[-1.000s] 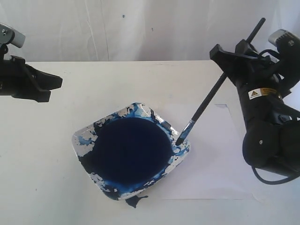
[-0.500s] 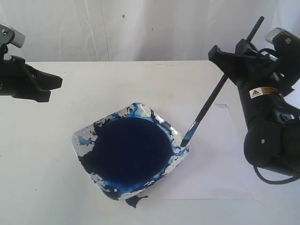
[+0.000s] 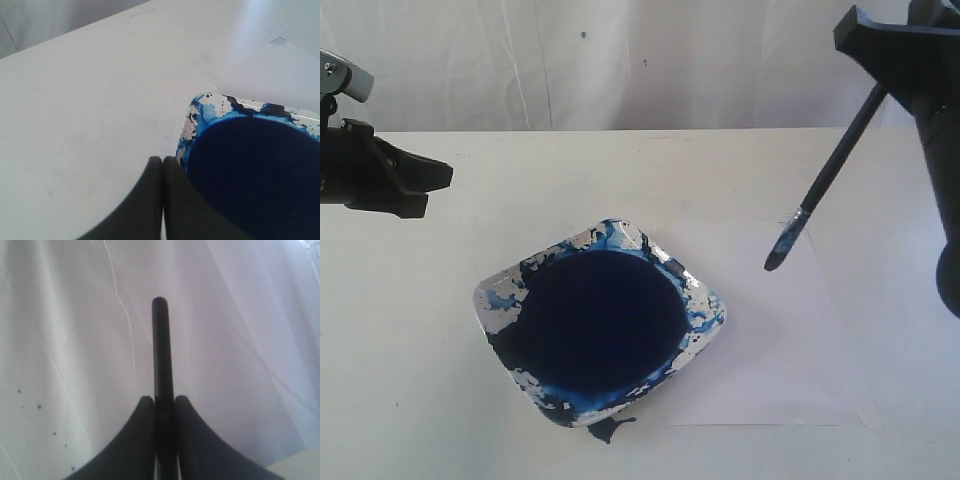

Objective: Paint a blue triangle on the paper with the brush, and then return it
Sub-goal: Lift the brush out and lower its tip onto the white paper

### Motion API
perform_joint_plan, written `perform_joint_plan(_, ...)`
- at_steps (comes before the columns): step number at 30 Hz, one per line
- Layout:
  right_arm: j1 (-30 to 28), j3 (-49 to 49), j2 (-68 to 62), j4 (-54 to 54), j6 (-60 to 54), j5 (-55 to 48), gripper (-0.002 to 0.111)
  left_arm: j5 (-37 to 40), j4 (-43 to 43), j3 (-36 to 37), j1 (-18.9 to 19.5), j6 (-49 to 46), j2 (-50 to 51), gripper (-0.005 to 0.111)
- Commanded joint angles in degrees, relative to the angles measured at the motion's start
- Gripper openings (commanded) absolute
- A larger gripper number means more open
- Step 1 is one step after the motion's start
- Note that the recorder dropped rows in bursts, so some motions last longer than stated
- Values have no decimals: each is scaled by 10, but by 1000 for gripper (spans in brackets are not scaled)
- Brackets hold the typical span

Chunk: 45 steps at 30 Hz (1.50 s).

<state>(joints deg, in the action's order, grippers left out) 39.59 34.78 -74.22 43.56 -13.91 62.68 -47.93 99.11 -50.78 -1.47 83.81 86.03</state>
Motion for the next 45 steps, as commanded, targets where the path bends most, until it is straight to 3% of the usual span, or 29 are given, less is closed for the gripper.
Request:
perform_joint_plan(1,-2,-1,16,39,-40,-43,1,11,2,3,2,0,-3,0)
perform_joint_plan(6,-2,-1,-4,40,-40,-84,1,13,2,3,2,0,-3,0)
perform_joint_plan(27,-2,-1,-124,28,42,-82,1,13,2,3,2,0,-3,0)
perform_joint_plan(45,-2,0,-180,29,64,5,1,13,4,3,2,0,-3,0)
